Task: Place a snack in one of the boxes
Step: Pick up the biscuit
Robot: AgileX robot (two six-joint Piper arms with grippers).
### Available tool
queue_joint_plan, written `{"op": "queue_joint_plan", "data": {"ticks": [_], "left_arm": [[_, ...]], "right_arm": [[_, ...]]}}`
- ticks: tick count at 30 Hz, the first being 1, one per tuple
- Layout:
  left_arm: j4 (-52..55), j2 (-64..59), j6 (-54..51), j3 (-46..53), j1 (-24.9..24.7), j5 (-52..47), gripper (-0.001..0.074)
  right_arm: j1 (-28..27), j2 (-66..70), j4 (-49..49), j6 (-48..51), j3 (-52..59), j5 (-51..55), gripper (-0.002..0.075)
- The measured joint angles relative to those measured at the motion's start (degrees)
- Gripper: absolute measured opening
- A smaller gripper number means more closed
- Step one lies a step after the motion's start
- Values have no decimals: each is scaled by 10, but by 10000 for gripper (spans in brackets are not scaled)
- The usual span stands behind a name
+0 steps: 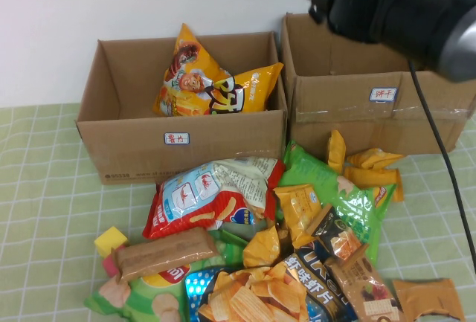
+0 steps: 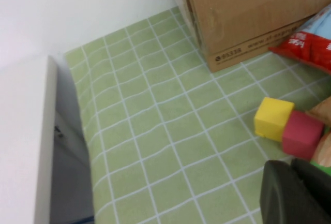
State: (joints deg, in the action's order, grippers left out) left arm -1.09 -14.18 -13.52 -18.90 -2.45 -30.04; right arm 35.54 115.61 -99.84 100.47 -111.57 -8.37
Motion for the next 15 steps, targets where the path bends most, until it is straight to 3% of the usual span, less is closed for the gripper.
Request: {"op": "queue_joint_plan", "data": {"ticks": [1, 4, 7, 11, 15], "left_arm": [[5, 0, 0, 0, 0, 1, -2], [11, 0, 0, 0, 0, 1, -2], [11, 0, 0, 0, 0, 1, -2], [11, 0, 0, 0, 0, 2, -3], [11, 0, 0, 0, 0, 3, -2]], "right_arm": [[8, -13, 0, -2, 0, 3, 115], [32, -40, 0, 0, -1, 15, 33], [48, -59, 0, 18, 19, 58, 8], [48, -77, 15, 1, 77, 222, 1], [38, -78, 252, -194, 97, 461, -1]]}}
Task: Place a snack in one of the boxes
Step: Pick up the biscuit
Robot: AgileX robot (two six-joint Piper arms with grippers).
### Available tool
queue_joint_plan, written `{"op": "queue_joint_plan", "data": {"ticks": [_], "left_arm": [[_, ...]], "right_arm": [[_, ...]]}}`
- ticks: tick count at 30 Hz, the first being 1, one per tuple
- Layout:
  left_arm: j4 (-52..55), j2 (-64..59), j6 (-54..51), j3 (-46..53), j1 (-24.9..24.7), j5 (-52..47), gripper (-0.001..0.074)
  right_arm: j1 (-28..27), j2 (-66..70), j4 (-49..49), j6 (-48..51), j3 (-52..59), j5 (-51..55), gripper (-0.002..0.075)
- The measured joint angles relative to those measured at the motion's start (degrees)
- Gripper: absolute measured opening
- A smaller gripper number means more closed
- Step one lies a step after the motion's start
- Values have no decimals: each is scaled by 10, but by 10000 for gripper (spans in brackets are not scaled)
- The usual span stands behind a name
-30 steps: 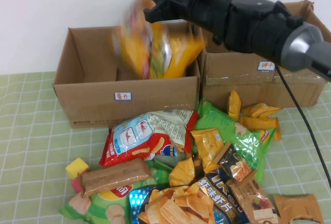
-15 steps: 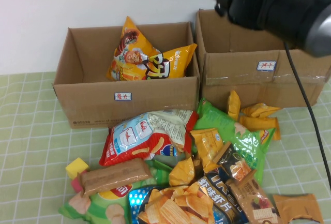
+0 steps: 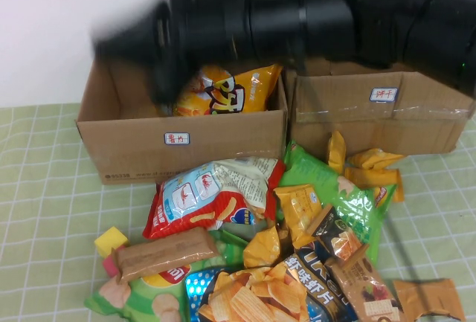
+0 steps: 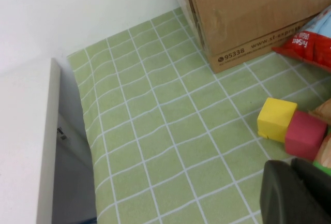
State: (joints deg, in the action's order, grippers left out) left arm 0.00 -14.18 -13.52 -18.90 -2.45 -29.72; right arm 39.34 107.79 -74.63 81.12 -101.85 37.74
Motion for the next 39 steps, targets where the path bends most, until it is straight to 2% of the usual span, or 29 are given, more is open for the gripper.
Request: {"op": "queue_joint_plan", "data": {"ticks": [4, 7, 11, 15, 23, 26, 29, 34, 39], "left_arm": [[0, 0, 0, 0, 0, 0, -2], [0, 0, 0, 0, 0, 0, -3], [0, 0, 0, 0, 0, 0, -3], [-3, 0, 0, 0, 0, 0, -3], [-6, 0, 15, 0, 0, 0, -2], [-7, 0, 19, 0, 0, -12, -3], [-7, 0, 21, 0, 0, -17, -1], [-7, 0, 22, 0, 0, -20, -1], [-7, 0, 22, 0, 0, -20, -1]], "right_arm": [[0, -2, 297, -222, 3, 217, -1], [0, -2, 482, -378, 7, 308, -1], [-3, -6, 655, -542, 19, 323, -1], [-3, -24, 746, -662, 64, 322, -1], [-3, -127, 991, -1001, 269, 253, -2], [-3, -179, 1034, -1083, 372, 226, -2], [-3, -237, 1020, -1112, 471, 185, -2], [-3, -308, 957, -1058, 609, 85, -2], [-3, -316, 964, -1016, 664, 53, -2]]}}
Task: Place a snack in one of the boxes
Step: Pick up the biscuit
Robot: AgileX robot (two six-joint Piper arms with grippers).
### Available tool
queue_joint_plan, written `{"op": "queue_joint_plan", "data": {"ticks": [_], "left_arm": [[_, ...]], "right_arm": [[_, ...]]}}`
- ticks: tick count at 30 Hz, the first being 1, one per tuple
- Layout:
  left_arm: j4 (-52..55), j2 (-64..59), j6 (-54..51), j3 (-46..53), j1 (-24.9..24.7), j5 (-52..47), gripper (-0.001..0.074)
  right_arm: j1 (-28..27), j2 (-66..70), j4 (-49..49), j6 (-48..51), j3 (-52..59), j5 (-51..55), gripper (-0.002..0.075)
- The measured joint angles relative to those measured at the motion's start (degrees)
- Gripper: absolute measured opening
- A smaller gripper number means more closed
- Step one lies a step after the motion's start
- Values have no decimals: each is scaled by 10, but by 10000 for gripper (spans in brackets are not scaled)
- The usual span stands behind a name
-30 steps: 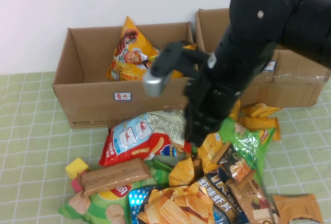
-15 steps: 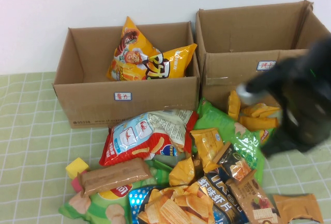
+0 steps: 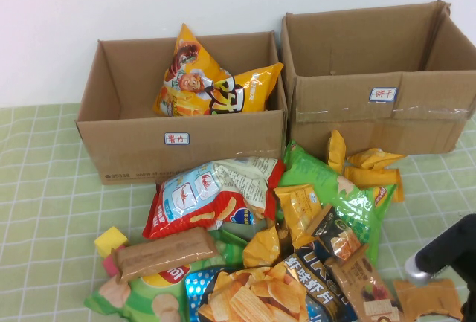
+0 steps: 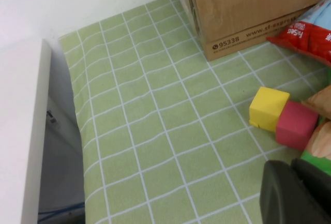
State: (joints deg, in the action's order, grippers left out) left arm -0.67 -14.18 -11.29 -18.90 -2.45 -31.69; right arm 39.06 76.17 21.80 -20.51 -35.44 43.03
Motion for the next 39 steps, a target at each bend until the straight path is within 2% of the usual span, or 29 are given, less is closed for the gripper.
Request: {"op": "queue_joint_plan", "data": {"ticks": [9, 12, 15, 19, 23, 29, 35, 37, 39], "left_arm": [[-1, 0, 20, 0, 0, 0, -1], [-24, -7, 43, 0, 0, -10, -1], [-75, -39, 48, -14, 0, -56, -1], [-171, -121, 2, -64, 0, -105, -1], [-247, -236, -80, -125, 0, -127, -1], [-333, -417, -205, -239, -1, -149, -1], [-335, -597, -261, -339, -1, -154, 6], [-316, -645, -268, -378, -9, -179, 37], [-284, -692, -269, -413, -25, -200, 103]], "right_arm": [[0, 38, 106, 30, 11, -118, -2], [0, 56, 110, 28, 11, -107, -1], [0, 64, 98, 17, -4, -50, -1], [0, 61, 64, 13, -54, 27, -2], [0, 39, 14, 55, -89, 83, -2], [0, -45, -47, 79, -92, 102, -2], [0, -149, -66, 79, -66, 43, -2], [0, -181, -70, 79, -46, 38, -2], [0, -207, -71, 79, -24, 37, -2]]}}
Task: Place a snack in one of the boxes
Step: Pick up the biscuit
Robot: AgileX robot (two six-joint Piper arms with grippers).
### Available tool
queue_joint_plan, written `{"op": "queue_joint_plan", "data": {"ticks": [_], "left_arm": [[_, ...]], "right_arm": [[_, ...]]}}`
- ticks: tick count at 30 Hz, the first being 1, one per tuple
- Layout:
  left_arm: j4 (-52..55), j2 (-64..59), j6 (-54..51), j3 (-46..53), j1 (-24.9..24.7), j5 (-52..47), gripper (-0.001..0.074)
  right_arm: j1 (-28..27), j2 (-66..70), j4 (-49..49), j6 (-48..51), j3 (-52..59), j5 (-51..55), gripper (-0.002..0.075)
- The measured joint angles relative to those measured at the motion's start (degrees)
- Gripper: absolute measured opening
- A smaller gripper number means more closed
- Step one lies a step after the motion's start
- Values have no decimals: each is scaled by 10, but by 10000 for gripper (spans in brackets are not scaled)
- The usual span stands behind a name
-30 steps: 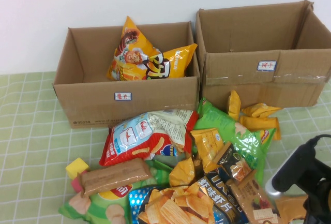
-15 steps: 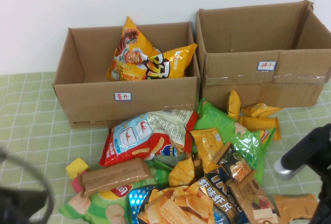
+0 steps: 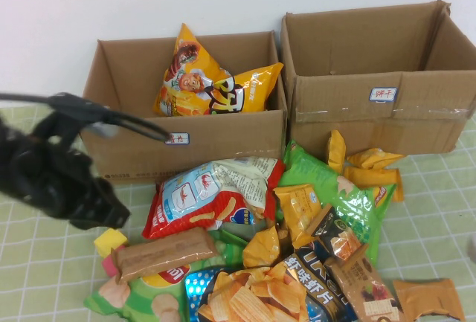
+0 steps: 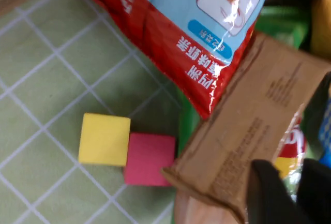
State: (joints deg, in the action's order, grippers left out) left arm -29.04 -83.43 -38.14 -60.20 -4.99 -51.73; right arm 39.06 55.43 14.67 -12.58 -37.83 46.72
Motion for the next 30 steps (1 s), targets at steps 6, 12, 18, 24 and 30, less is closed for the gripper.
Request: {"op": "queue_joint_plan", "data": {"ticks": [6, 12, 18, 24, 30], "left_arm": [[68, -96, 13, -84, -66, -45, 439], [172, -172, 72, -122, -128, -47, 617], [201, -226, 82, -126, -148, -65, 632], [202, -242, 82, -129, -148, -81, 631], [202, -242, 93, -129, -148, -93, 497]], "right_arm": [[0, -84, -1, 0, 71, -3, -2], [0, -148, 1, 0, 110, -9, -2], [0, -171, 14, 0, 110, -21, -2], [0, -171, 16, 0, 121, -32, -2], [0, -171, 16, 0, 122, -44, -2]]}}
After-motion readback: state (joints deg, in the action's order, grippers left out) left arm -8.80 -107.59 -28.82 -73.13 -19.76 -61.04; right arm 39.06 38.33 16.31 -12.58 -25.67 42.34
